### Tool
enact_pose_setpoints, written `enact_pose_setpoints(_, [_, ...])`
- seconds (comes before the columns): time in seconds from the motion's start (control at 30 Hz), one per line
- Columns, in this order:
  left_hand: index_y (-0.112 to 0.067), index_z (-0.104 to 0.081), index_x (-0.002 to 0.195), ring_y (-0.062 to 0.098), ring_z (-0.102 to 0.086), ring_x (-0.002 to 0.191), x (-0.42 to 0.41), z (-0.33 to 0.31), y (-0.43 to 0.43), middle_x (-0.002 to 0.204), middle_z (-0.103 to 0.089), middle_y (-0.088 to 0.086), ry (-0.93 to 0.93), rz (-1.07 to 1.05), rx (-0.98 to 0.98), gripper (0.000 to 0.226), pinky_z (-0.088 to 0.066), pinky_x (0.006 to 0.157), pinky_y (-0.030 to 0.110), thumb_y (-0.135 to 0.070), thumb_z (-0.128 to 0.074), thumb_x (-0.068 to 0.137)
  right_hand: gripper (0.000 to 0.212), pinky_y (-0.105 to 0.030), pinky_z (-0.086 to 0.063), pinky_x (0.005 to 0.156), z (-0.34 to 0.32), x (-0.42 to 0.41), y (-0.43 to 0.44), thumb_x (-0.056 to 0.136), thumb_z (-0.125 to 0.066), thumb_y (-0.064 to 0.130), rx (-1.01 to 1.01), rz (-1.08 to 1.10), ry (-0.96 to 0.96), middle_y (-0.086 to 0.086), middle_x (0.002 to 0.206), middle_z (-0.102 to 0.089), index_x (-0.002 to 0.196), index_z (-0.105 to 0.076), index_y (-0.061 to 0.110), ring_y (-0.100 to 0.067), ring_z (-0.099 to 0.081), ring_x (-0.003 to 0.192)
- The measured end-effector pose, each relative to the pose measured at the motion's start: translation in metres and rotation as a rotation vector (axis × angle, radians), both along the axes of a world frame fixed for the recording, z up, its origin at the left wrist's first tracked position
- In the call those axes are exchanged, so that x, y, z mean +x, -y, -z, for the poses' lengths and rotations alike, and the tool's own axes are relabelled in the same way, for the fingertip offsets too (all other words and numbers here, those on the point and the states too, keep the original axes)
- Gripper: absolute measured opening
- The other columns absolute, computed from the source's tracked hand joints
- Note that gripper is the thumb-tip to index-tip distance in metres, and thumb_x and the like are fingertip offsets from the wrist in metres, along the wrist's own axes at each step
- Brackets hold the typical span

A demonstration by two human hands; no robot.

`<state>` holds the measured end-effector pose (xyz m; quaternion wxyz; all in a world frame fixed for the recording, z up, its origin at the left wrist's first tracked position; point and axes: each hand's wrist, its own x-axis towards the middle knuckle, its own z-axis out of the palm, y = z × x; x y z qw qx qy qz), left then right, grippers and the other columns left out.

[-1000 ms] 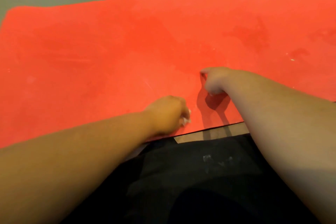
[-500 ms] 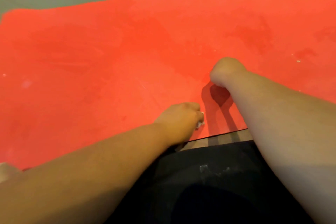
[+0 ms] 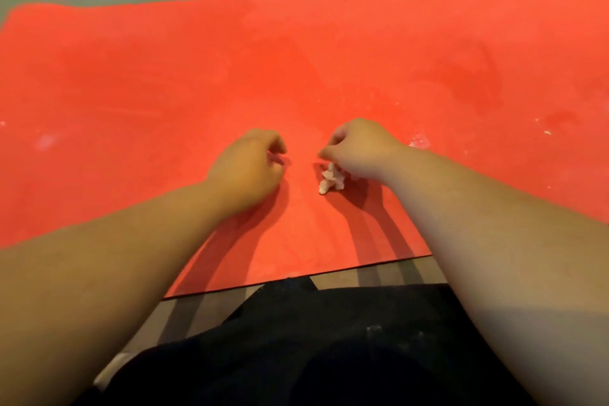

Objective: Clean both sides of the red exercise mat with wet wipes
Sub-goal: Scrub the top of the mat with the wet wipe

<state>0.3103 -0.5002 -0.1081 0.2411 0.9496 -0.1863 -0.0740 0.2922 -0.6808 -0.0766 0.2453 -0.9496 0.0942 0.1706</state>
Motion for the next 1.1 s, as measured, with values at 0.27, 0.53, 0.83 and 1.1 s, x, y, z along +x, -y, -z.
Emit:
enact_pose_setpoints(0.27, [-0.029, -0.023, 0.151, 0.036, -0.028, 0.14, 0.032, -0.006, -0.048, 0.157, -0.02, 0.016, -0.176, 0.018, 0.58, 0.095, -0.027, 0.114, 0.041, -0.074, -0.057, 0.074, 0.019, -0.026, -0.046, 0.07, -0.004, -0.011, -0.019, 0.077, -0.071, 0.025, -0.288, -0.209, -0.083, -0.01, 0.103, -0.07, 0.089, -0.064, 0.011, -0.025, -0.064, 0.099])
enact_pose_setpoints(0.53, [-0.034, -0.009, 0.153, 0.036, -0.014, 0.146, 0.038, -0.014, -0.052, 0.162, 0.0, 0.008, -0.266, 0.124, 0.636, 0.102, -0.024, 0.114, 0.042, -0.072, -0.061, 0.074, 0.019, -0.033, -0.05, 0.076, 0.021, 0.007, 0.022, 0.082, -0.061, 0.008, -0.281, 0.314, 0.178, -0.018, 0.104, -0.069, 0.099, -0.068, 0.005, -0.032, -0.064, 0.101])
enact_pose_setpoints(0.83, [-0.033, -0.06, 0.122, 0.028, -0.062, 0.106, 0.058, -0.014, -0.079, 0.121, -0.065, 0.001, 0.164, 0.054, 0.525, 0.043, -0.048, 0.078, 0.033, -0.058, -0.051, 0.088, 0.027, -0.03, -0.047, 0.081, 0.037, 0.025, -0.064, 0.087, -0.051, 0.011, -0.235, -0.174, 0.321, -0.012, 0.11, -0.066, 0.106, -0.07, 0.011, -0.029, -0.061, 0.103])
enact_pose_setpoints(1.1, [-0.017, -0.051, 0.138, 0.03, -0.036, 0.137, 0.063, 0.038, -0.095, 0.148, -0.041, 0.011, 0.165, -0.142, 0.205, 0.075, -0.026, 0.115, 0.045, -0.057, -0.03, 0.078, 0.021, -0.032, -0.048, 0.082, 0.035, 0.069, 0.025, 0.086, -0.058, 0.01, -0.313, 0.219, 0.276, -0.017, 0.104, -0.07, 0.1, -0.073, 0.007, -0.032, -0.064, 0.1])
